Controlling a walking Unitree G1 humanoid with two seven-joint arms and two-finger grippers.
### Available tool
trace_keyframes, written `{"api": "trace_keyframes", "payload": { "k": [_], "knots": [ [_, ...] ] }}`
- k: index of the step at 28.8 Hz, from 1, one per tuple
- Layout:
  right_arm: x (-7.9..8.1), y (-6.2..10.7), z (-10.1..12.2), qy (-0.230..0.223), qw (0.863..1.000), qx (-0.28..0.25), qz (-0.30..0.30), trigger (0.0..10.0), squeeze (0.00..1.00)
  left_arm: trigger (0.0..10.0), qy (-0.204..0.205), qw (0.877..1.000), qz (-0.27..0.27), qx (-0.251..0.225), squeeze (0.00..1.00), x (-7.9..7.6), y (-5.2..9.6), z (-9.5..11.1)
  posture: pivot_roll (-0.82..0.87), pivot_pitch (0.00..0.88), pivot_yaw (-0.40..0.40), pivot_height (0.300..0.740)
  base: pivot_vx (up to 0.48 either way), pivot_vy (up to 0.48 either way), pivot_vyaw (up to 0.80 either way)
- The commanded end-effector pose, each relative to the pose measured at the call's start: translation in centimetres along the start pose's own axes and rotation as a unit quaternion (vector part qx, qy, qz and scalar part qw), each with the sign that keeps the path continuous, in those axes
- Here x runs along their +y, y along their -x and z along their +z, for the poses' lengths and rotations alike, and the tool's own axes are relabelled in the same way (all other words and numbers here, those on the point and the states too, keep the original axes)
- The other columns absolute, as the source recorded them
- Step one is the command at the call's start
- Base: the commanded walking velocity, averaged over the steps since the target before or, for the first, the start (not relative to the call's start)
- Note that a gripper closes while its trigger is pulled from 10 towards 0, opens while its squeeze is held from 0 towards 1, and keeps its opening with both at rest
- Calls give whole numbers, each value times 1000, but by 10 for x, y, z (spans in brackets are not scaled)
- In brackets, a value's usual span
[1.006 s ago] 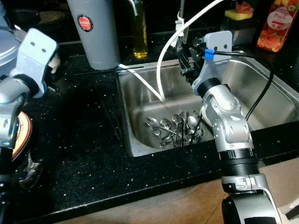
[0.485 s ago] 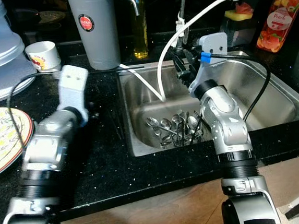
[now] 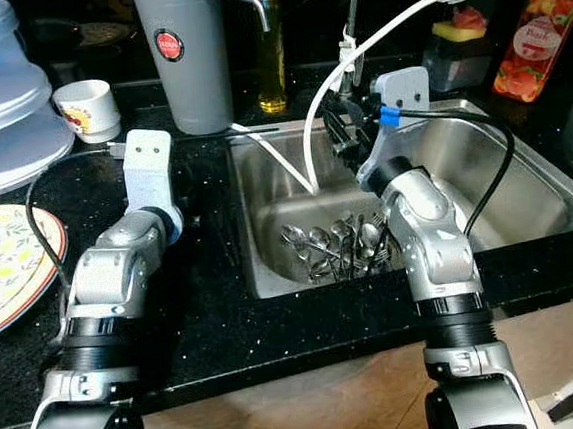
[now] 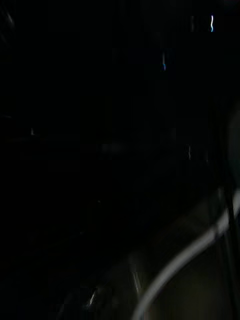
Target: Kitchen organization
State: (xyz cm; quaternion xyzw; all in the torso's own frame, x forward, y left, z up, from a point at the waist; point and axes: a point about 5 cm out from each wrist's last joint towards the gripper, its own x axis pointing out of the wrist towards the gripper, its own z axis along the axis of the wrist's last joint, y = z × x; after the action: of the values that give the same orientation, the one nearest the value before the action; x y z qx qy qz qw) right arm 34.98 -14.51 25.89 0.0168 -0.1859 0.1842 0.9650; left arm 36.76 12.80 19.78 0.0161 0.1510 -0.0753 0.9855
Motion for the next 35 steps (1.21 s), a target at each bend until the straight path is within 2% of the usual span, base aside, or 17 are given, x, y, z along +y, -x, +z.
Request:
{"api": "trace_keyframes", "payload": {
  "k": [1,3,4,7,12,13,14,18,20,22,23,24,26,28,29,31,35],
  "knots": [
    [-1,1,4,-1,1000,-6,1,10000,0,10000,9,997,-70,39,0,-24,-7,-15,153,44,-38,740,0,0,0],
    [-1,1,5,-1,1000,-7,1,10000,0,10000,-8,983,-178,35,0,-51,-7,-7,153,44,-38,740,0,0,0],
    [-1,1,5,-1,1000,-7,1,10000,0,10000,-8,983,-178,35,0,-51,-7,-7,153,44,-38,740,0,0,0],
    [-2,1,6,2,1000,-8,0,10000,0,10000,-31,968,-246,31,0,-65,-3,0,128,41,-33,740,0,0,0],
    [-3,2,7,4,1000,-9,-2,10000,0,10000,-36,958,-286,-9,0,-68,5,17,125,42,-31,740,0,0,0],
    [-4,3,7,4,1000,-9,-4,10000,0,10000,-36,955,-291,-51,0,-65,10,30,123,44,-29,740,0,0,0],
    [-6,4,7,3,1000,-8,-7,10000,0,10000,-43,953,-274,-120,0,-51,19,55,123,44,-29,740,0,0,0],
    [-5,4,6,2,1000,-7,-7,10000,0,10000,-49,952,-252,-167,0,-38,27,75,133,49,-34,740,0,0,0],
    [-3,3,7,0,1000,-9,-2,10000,0,10000,-58,942,-248,-218,0,-25,42,97,136,50,-37,740,0,0,0],
    [-2,3,7,-1,1000,-11,1,10000,0,10000,-66,937,-250,-235,0,-20,49,104,139,48,-40,740,0,0,0],
    [-1,2,8,-1,1000,-13,7,10000,0,10000,-94,931,-253,-245,0,-15,58,109,142,48,-42,740,0,0,0],
    [0,2,9,-1,1000,-15,14,10000,0,10000,-124,926,-255,-249,0,-10,64,111,142,48,-42,740,0,0,0],
    [1,2,10,-1,1000,-15,18,10000,0,10000,-145,922,-258,-249,0,-8,68,111,142,48,-42,740,0,0,0],
    [2,3,11,1,999,-17,29,10000,0,10000,-212,913,-249,-245,0,9,82,107,156,45,-42,740,0,0,0],
    [2,3,11,1,999,-17,29,10000,0,10000,-212,913,-249,-245,0,9,82,107,156,45,-42,740,0,0,0],
    [2,4,12,1,999,-19,36,10000,0,10000,-263,910,-226,-227,0,24,89,99,161,44,-42,740,0,0,0],
    [4,5,12,-4,999,-21,43,10000,0,10000,-255,924,-193,-211,0,35,87,92,164,40,-43,740,0,0,0]
  ]
}}
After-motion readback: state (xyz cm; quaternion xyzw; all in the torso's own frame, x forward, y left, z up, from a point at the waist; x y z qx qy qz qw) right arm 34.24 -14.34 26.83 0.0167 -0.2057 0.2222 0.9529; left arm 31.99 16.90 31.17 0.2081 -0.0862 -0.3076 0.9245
